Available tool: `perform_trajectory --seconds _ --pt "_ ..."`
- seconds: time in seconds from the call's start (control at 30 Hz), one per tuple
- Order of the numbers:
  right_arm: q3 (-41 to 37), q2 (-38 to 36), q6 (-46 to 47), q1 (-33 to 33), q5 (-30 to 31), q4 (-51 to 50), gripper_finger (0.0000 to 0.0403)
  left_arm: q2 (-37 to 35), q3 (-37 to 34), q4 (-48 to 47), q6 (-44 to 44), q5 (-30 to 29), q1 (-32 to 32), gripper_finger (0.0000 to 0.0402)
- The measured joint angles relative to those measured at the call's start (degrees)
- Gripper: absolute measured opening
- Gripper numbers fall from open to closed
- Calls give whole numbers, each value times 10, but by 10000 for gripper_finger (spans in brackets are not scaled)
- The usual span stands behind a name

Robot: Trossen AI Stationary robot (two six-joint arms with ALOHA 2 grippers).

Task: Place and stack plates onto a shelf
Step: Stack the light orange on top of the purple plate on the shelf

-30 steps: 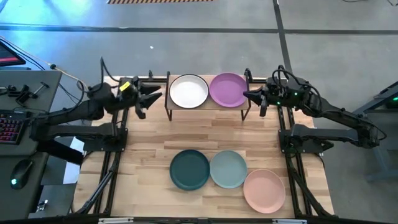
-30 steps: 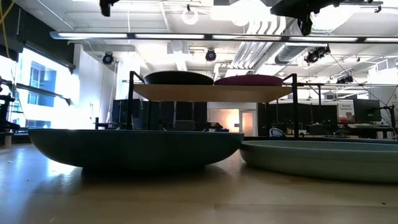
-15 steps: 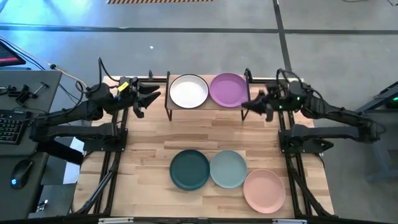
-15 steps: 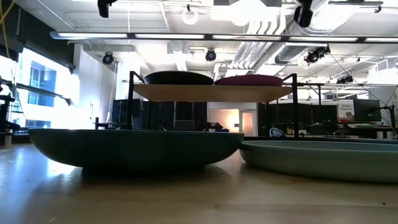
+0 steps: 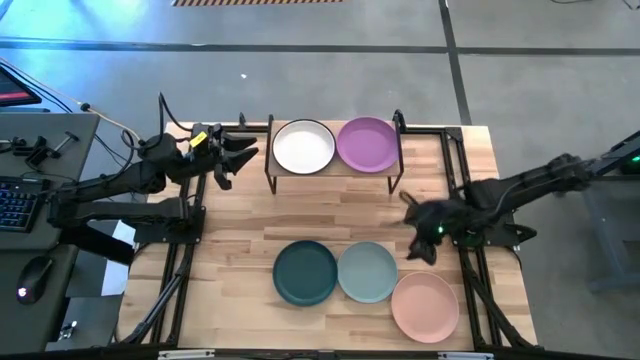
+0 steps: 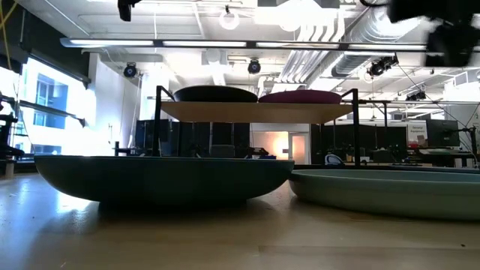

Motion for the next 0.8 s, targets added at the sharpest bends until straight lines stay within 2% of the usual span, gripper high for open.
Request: perform_trajectory --seconds 0.1,0.27,0.43,0.5,0.63,0.8 --pt "0 30 37 46 -1 -46 193 0 0 0 -4 0 0 161" --pt "0 88 56 126 -14 -48 195 0 0 -8 -6 1 0 161" --pt "-3 143 40 197 20 -63 195 0 0 -15 -6 1 0 161" --pt "-33 147 54 210 13 -44 195 0 0 -15 -6 1 0 161" --pt "-119 127 112 227 -5 59 195 0 0 -15 -11 1 0 161" --pt "-157 106 135 229 29 83 195 0 0 -14 -15 1 0 161"
